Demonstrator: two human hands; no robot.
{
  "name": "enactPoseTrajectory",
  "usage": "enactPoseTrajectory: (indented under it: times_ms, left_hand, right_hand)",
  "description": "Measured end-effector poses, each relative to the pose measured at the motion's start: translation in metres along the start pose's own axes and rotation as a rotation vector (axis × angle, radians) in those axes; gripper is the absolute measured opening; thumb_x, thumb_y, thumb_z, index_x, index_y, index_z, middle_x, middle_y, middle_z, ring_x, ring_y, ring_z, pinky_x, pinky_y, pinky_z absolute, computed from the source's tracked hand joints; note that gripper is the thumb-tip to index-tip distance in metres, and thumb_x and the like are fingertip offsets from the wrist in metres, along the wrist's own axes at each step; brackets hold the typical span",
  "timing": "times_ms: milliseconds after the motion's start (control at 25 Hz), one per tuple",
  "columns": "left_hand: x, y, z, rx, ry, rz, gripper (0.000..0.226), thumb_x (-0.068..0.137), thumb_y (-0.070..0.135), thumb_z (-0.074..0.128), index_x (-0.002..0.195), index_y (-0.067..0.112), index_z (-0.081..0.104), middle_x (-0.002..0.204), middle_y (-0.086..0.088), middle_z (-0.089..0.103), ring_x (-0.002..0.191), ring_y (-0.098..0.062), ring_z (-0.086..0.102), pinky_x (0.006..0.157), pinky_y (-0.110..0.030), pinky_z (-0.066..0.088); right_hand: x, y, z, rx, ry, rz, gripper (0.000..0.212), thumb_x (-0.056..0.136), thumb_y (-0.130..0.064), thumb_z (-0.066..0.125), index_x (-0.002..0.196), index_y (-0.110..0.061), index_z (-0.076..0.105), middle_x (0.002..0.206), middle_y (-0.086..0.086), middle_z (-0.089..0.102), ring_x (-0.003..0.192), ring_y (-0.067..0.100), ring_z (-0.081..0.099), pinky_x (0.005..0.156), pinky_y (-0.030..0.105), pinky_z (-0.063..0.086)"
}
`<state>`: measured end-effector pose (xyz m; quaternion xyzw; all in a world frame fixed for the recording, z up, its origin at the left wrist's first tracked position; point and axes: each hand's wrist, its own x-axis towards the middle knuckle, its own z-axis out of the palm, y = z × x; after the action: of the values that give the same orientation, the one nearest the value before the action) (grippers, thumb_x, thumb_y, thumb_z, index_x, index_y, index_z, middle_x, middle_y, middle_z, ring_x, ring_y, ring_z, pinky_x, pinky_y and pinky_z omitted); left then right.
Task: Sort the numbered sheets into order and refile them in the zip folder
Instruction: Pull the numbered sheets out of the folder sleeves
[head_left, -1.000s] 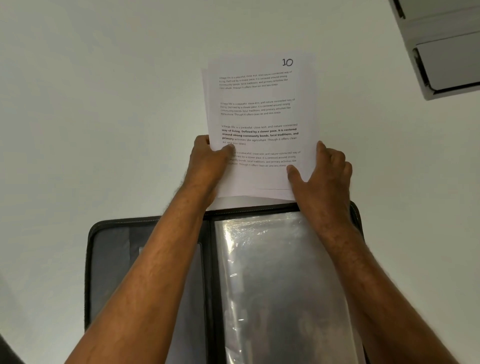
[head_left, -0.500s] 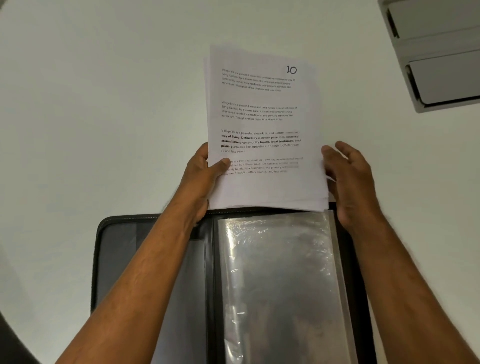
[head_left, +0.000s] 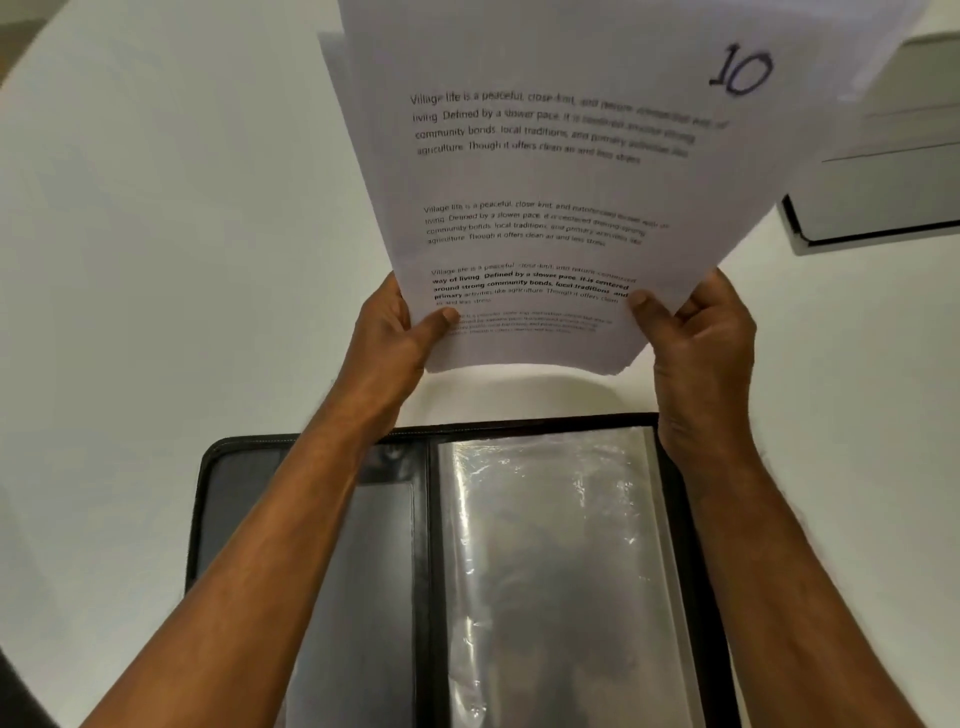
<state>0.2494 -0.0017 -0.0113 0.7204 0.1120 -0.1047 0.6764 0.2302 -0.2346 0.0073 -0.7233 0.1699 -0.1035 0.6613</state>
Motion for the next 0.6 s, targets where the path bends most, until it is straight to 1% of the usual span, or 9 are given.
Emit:
enactPoseTrajectory:
  times_ms: [80,160,240,320,400,440,520,600]
  left_hand:
    - [0.000,0.004,0.001,-0.005,0.012,0.018,0.038,0.099,0.000,0.060,0.125,0.028,0.058,0.118,0.016,0.072,0.111,-0.004,0.069,0.093,-0.022,0.057]
    - [0.000,0.005,0.002,0.008,0.004,0.023,0.039,0.099,0.002,0.063,0.130,0.025,0.057,0.123,0.011,0.071,0.114,-0.006,0.067,0.097,-0.025,0.056]
    - [-0.001,0.006,0.005,0.018,0.000,0.035,0.041,0.098,0.005,0.065,0.132,0.027,0.055,0.126,0.010,0.070,0.114,-0.006,0.066,0.096,-0.023,0.056]
    - [-0.003,0.008,0.007,0.008,0.010,0.043,0.042,0.098,0.005,0.065,0.130,0.030,0.055,0.125,0.012,0.069,0.114,-0.005,0.066,0.096,-0.023,0.055]
    - [-0.003,0.010,0.010,-0.003,0.011,0.045,0.040,0.098,0.006,0.065,0.131,0.028,0.055,0.126,0.010,0.070,0.115,-0.008,0.066,0.099,-0.026,0.055]
    - [-0.004,0.010,0.011,-0.003,0.006,0.049,0.039,0.099,0.007,0.065,0.130,0.028,0.056,0.126,0.011,0.070,0.115,-0.008,0.066,0.100,-0.028,0.055]
    - [-0.008,0.012,0.013,-0.009,-0.001,0.059,0.036,0.100,0.008,0.063,0.128,0.029,0.057,0.124,0.012,0.071,0.115,-0.008,0.066,0.101,-0.030,0.054]
    - [-0.010,0.012,0.013,-0.021,0.001,0.066,0.036,0.100,0.009,0.064,0.131,0.027,0.057,0.126,0.008,0.071,0.117,-0.012,0.066,0.101,-0.032,0.054]
  right_hand:
    - [-0.004,-0.003,-0.001,-0.020,0.033,-0.011,0.028,0.094,0.001,0.069,0.115,-0.017,0.066,0.105,-0.016,0.073,0.097,0.001,0.071,0.081,0.015,0.055]
    - [-0.008,-0.003,-0.003,-0.054,0.019,0.000,0.033,0.093,0.002,0.068,0.120,-0.016,0.063,0.110,-0.015,0.072,0.101,0.002,0.070,0.083,0.015,0.055]
    - [-0.011,-0.002,-0.005,-0.079,0.002,0.004,0.041,0.092,0.005,0.067,0.126,-0.016,0.057,0.115,-0.014,0.069,0.105,0.001,0.068,0.083,0.014,0.056]
    - [-0.013,-0.002,-0.004,-0.108,0.003,0.008,0.046,0.090,0.007,0.066,0.127,-0.017,0.053,0.114,-0.015,0.065,0.104,0.002,0.067,0.082,0.011,0.054]
    - [-0.014,-0.002,-0.001,-0.139,-0.003,0.008,0.046,0.090,0.009,0.064,0.126,-0.018,0.052,0.111,-0.013,0.063,0.101,0.002,0.065,0.079,0.006,0.052]
    - [-0.015,-0.002,-0.001,-0.147,-0.005,0.004,0.044,0.091,0.009,0.062,0.126,-0.016,0.053,0.111,-0.011,0.064,0.102,0.002,0.064,0.079,0.006,0.052]
    - [-0.017,-0.002,-0.001,-0.149,0.003,-0.012,0.043,0.092,0.009,0.059,0.131,-0.010,0.056,0.116,-0.004,0.067,0.107,0.006,0.064,0.082,0.009,0.055]
    - [-0.018,-0.003,-0.003,-0.149,0.020,-0.033,0.044,0.093,0.008,0.058,0.133,-0.010,0.057,0.116,-0.004,0.068,0.107,0.006,0.065,0.081,0.013,0.057]
